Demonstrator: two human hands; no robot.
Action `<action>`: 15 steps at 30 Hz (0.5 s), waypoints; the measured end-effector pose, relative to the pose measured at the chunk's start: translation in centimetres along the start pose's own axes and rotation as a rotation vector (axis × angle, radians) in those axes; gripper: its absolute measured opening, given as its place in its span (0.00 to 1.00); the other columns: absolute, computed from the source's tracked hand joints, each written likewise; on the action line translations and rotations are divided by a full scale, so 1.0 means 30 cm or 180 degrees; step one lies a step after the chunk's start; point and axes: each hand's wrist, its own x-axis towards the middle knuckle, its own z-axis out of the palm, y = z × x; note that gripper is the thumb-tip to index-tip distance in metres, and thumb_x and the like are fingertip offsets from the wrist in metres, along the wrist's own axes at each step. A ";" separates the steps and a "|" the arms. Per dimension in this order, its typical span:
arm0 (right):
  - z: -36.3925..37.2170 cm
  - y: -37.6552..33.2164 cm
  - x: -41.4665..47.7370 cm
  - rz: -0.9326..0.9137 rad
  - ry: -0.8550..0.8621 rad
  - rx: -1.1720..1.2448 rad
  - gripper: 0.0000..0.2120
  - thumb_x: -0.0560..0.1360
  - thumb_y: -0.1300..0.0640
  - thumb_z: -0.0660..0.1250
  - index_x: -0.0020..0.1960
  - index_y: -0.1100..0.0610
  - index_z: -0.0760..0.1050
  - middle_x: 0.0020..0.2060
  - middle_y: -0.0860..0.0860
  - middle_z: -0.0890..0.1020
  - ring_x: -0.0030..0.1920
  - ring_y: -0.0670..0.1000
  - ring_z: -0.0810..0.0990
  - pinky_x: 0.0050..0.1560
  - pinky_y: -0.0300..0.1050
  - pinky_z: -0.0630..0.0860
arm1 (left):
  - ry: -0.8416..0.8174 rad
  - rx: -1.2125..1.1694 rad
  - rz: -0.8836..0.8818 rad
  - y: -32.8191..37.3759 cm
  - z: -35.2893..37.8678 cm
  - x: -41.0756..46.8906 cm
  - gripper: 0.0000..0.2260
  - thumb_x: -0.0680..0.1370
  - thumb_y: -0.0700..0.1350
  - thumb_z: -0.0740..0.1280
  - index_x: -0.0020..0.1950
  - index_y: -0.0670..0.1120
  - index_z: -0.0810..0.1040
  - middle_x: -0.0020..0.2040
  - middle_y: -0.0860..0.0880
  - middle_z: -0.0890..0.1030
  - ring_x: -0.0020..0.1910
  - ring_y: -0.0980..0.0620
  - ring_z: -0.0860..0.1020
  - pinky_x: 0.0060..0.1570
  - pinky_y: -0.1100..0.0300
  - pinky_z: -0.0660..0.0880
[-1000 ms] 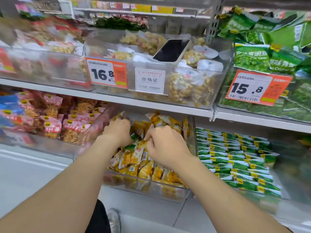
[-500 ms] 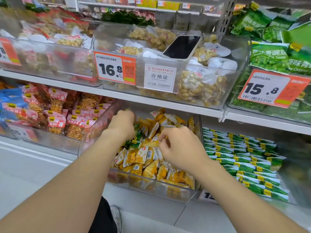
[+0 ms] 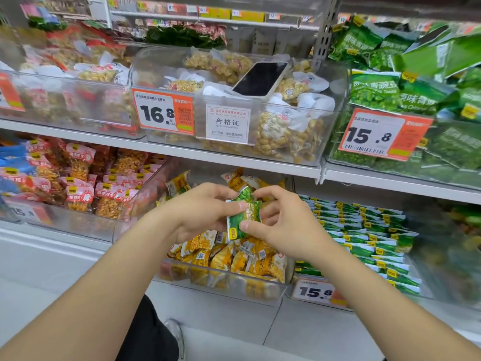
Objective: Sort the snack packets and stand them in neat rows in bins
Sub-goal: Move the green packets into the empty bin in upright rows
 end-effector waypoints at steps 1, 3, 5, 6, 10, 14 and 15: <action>-0.011 0.005 -0.005 -0.0010 -0.0065 -0.0030 0.34 0.67 0.35 0.80 0.68 0.40 0.72 0.43 0.46 0.84 0.46 0.47 0.84 0.53 0.56 0.83 | -0.0127 -0.0193 0.0032 0.006 0.007 -0.006 0.15 0.81 0.42 0.72 0.67 0.39 0.79 0.58 0.40 0.86 0.56 0.43 0.86 0.62 0.45 0.81; -0.029 0.012 -0.016 -0.0068 -0.0154 -0.0115 0.35 0.67 0.37 0.81 0.70 0.41 0.71 0.41 0.47 0.82 0.45 0.49 0.84 0.51 0.56 0.83 | -0.0276 -0.0305 0.0013 0.017 0.023 -0.013 0.12 0.82 0.43 0.71 0.62 0.38 0.81 0.55 0.39 0.86 0.50 0.45 0.86 0.56 0.49 0.83; -0.053 0.013 -0.034 -0.0147 -0.0172 -0.0246 0.33 0.69 0.40 0.81 0.70 0.41 0.72 0.40 0.47 0.80 0.42 0.48 0.83 0.49 0.54 0.82 | -0.0357 -0.0203 -0.0112 0.031 0.044 -0.019 0.10 0.82 0.46 0.71 0.58 0.40 0.83 0.51 0.42 0.87 0.46 0.47 0.86 0.50 0.52 0.83; -0.070 0.012 -0.045 -0.0186 -0.0134 -0.0313 0.31 0.70 0.41 0.81 0.69 0.40 0.74 0.40 0.46 0.79 0.41 0.47 0.81 0.49 0.52 0.81 | -0.0367 -0.0187 -0.0201 0.035 0.055 -0.019 0.10 0.82 0.47 0.72 0.57 0.42 0.83 0.51 0.43 0.87 0.46 0.47 0.86 0.49 0.52 0.83; -0.137 0.029 -0.086 -0.0130 0.0239 -0.0309 0.21 0.73 0.46 0.79 0.64 0.39 0.79 0.35 0.45 0.76 0.35 0.44 0.75 0.40 0.46 0.75 | -0.0267 -0.0470 -0.0305 0.031 0.085 0.002 0.12 0.81 0.46 0.72 0.61 0.40 0.84 0.54 0.43 0.87 0.50 0.45 0.86 0.54 0.46 0.83; -0.170 0.063 -0.121 0.0407 0.0711 0.0311 0.13 0.75 0.48 0.78 0.54 0.44 0.77 0.39 0.46 0.80 0.38 0.51 0.78 0.37 0.46 0.71 | -0.0016 -0.0561 -0.0248 0.004 0.108 0.035 0.12 0.81 0.42 0.72 0.64 0.43 0.83 0.63 0.43 0.84 0.63 0.44 0.82 0.71 0.35 0.72; -0.175 0.068 -0.126 0.0587 0.0738 0.0729 0.13 0.75 0.50 0.78 0.54 0.46 0.75 0.43 0.50 0.83 0.40 0.55 0.82 0.38 0.47 0.75 | 0.0048 -0.0525 -0.0214 0.000 0.115 0.041 0.12 0.81 0.43 0.73 0.64 0.46 0.83 0.63 0.44 0.84 0.65 0.44 0.80 0.72 0.35 0.70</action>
